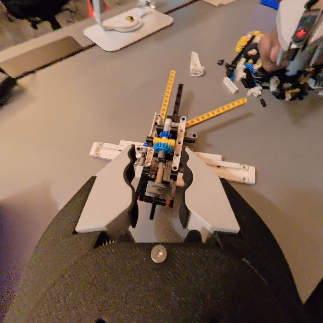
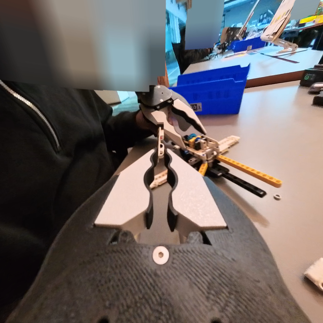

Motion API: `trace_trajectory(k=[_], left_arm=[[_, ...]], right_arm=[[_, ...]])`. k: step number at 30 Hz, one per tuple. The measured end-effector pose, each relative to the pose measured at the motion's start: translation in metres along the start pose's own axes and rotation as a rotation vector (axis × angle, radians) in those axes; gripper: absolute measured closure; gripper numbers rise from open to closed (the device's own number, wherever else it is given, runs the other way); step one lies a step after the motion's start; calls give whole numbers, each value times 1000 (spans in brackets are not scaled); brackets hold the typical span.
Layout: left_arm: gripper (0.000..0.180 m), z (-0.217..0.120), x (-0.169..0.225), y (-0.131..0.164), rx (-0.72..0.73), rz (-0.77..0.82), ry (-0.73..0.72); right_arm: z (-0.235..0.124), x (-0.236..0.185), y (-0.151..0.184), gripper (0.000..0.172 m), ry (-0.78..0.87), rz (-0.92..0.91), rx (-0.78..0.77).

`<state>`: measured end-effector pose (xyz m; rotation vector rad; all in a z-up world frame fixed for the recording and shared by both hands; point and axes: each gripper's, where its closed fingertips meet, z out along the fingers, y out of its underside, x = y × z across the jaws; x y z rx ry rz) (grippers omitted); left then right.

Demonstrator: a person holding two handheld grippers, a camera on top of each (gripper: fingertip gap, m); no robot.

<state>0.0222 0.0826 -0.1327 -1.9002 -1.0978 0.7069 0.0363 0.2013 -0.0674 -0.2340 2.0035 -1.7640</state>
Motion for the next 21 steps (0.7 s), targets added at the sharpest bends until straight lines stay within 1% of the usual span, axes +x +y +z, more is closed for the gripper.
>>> trace_trajectory(k=[1, 3, 5, 7, 9, 11, 13, 16, 18, 21], left_arm=[[127, -4, -4, -5, 23, -5, -20], [127, -15, 0, -21, 102, -14, -13], [130, -27, 15, -39, 199, -23, 53], [135, -35, 41, -53, 278, -56, 182], [134, -43, 72, -63, 340, -126, 374], [133, -51, 97, -70, 374, -221, 549], [137, -55, 109, -72, 392, -291, 644], [151, -54, 114, -68, 396, -328, 671], [173, -54, 118, -65, 396, -329, 690], [176, -54, 121, -64, 382, -336, 707]], right_arm=[[1, 0, -3, 166, 0, 22, 18], [2, 1, -6, 166, 8, 51, 44], [5, -1, -9, 166, 21, 71, 80], [8, -7, -14, 166, 6, 102, 144], [13, -12, -15, 166, 5, 154, 173], [19, -19, -10, 166, 10, 159, 155], [25, -25, -1, 166, 31, 127, 110], [31, -37, 11, 166, 56, 50, 32], [34, -44, 16, 166, 59, 24, 9], [35, -46, 20, 166, 78, 25, 11]])
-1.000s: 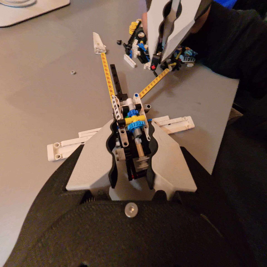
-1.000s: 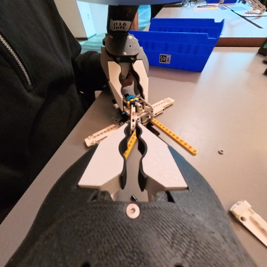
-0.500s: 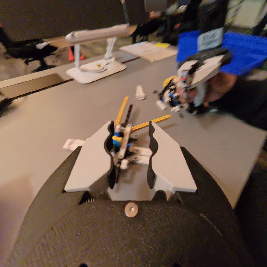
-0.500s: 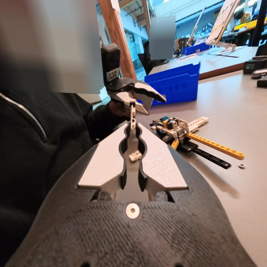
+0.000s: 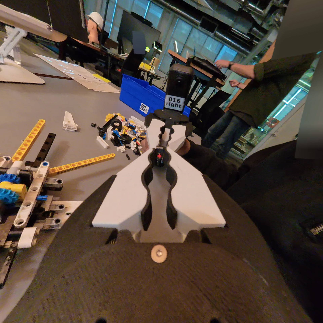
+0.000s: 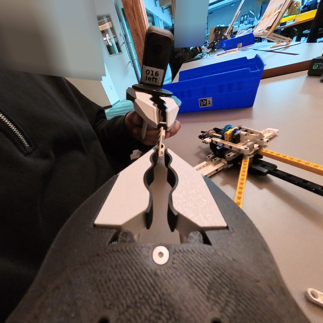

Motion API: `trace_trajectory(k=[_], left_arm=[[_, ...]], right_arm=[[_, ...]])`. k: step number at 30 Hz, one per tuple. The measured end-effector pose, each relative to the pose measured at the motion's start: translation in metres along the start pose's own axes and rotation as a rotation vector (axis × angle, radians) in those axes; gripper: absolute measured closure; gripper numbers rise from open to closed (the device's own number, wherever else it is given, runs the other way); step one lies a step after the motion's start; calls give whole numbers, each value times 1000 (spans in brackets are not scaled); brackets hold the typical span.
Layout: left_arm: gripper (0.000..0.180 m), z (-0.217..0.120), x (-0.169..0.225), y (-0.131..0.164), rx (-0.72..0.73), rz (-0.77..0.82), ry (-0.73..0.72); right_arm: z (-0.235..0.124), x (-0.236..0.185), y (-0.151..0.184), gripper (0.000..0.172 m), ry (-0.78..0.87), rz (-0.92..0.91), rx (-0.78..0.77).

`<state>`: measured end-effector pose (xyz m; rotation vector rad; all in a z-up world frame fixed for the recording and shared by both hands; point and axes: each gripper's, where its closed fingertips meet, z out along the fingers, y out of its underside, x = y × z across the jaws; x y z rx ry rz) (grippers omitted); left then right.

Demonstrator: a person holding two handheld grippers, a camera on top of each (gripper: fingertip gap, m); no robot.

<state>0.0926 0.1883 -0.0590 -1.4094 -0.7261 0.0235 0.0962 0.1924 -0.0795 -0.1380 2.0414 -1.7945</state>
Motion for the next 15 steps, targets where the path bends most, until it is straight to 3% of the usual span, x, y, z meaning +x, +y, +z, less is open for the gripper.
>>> trace_trajectory(k=[2, 4, 5, 6, 13, 15], left_arm=[[176, 2, 0, 2, -5, -18, 13], [176, 5, 4, 3, 10, -45, 40], [176, 6, 4, 3, 19, -58, 42], [177, 7, 1, 4, 24, -57, 28], [176, 10, 4, -2, 48, -78, 70], [176, 12, 5, -1, 53, -98, 86]], right_arm=[[-2, 0, -6, 163, 6, 12, 60], [-4, -5, -17, 146, -19, 22, 138], [-3, -7, -16, 164, -28, 23, 128], [-3, -4, -13, 170, -3, 19, 106], [-9, -3, -18, 171, 49, 0, 136], [-8, -4, -17, 161, 41, 3, 144]])
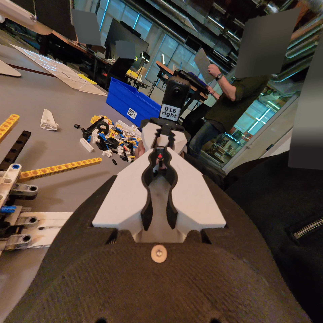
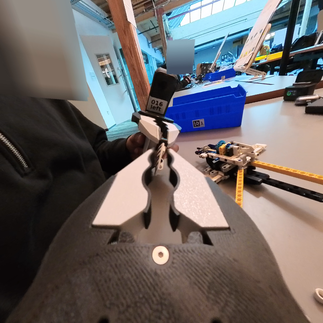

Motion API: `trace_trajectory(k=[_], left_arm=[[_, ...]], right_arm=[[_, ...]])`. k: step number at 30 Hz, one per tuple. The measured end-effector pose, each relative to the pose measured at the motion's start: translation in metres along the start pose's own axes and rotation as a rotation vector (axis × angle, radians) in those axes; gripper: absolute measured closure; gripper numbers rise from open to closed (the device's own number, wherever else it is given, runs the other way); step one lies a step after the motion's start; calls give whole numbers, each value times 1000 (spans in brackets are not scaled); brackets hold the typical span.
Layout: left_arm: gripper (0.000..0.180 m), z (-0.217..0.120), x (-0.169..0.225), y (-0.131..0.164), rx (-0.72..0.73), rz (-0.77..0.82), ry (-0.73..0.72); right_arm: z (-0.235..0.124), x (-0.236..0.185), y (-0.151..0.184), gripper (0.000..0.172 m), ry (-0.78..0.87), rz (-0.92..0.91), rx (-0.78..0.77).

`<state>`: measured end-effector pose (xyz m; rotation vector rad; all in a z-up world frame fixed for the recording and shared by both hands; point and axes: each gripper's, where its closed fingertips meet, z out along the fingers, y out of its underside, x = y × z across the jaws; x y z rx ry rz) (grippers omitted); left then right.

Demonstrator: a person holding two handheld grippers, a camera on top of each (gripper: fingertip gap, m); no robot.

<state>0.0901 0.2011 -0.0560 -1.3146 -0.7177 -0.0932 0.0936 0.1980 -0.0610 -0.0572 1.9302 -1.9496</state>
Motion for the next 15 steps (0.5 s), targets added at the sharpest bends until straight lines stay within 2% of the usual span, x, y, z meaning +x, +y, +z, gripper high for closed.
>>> trace_trajectory(k=[1, 2, 3, 9, 10, 12, 14, 15], left_arm=[[176, 1, 0, 1, 0, -11, 8], [177, 1, -3, 2, 4, -20, 2], [177, 0, -4, 1, 9, -25, 7], [177, 1, 3, -6, 12, -63, 65], [176, -3, 1, -12, 46, -78, 61], [177, -38, -16, -51, 220, -157, 39], [176, -59, -27, -60, 194, -10, -75], [176, -58, -22, -61, 174, 32, -78]], right_arm=[[2, -1, 4, 150, -8, 17, -18], [5, -1, 9, 163, -9, 30, -48], [6, 2, 12, 165, 18, 30, -61], [3, 0, 5, 166, 46, 15, -32], [1, -1, 3, 166, 33, 34, -24], [-14, -1, -3, 166, 18, 73, 16], [-38, 7, -15, 166, 60, 78, 97], [-44, 9, -18, 167, 76, 77, 117]])
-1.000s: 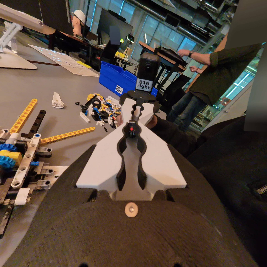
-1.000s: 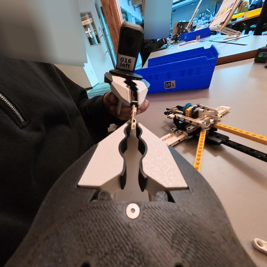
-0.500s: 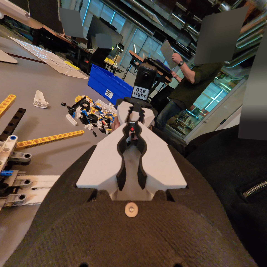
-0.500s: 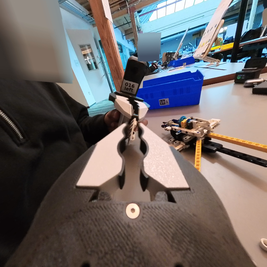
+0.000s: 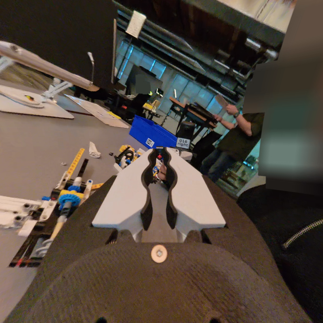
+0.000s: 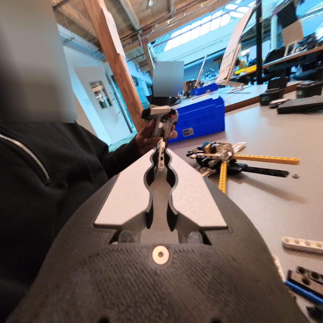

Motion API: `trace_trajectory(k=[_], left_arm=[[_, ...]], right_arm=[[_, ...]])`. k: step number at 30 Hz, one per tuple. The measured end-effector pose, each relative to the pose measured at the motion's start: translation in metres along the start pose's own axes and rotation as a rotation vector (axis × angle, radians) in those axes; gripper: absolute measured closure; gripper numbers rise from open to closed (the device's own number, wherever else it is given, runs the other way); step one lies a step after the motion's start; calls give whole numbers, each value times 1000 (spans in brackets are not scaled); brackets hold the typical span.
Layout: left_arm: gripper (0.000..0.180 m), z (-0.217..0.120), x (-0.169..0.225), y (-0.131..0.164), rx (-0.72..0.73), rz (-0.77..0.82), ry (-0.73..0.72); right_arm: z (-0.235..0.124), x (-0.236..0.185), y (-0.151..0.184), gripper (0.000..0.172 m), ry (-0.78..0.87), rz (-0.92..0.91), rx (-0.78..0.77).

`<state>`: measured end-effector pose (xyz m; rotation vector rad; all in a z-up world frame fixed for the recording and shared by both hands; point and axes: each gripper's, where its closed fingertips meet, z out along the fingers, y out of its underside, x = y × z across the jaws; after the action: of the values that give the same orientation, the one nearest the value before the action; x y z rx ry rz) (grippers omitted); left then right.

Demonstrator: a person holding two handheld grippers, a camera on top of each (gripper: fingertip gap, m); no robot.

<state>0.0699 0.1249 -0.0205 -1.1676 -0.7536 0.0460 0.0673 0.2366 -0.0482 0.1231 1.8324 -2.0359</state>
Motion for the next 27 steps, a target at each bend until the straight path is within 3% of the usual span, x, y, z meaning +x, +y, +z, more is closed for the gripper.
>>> trace_trajectory(k=[2, 4, 11, 15, 20, 24, 27], left_arm=[[176, 11, 14, 10, -38, 44, 30], [176, 19, 23, 18, -36, -21, 89], [176, 16, 12, 21, 52, -251, 166], [176, 18, 6, 27, 46, -275, 144], [176, 24, 3, 37, 16, -280, 127], [177, 27, 2, 40, 4, -279, 120], [177, 28, 2, 41, 4, -285, 122]], right_arm=[[1, 3, -3, 167, 10, 8, 22], [5, 7, 2, 167, 41, -1, 3], [20, 29, 54, 166, 221, -121, -318], [17, 44, 85, 166, 303, -81, -525], [-4, 72, 114, 163, 487, -179, -763], [-4, 71, 108, 148, 473, -185, -729], [-5, 66, 73, 144, 466, -230, -534]])
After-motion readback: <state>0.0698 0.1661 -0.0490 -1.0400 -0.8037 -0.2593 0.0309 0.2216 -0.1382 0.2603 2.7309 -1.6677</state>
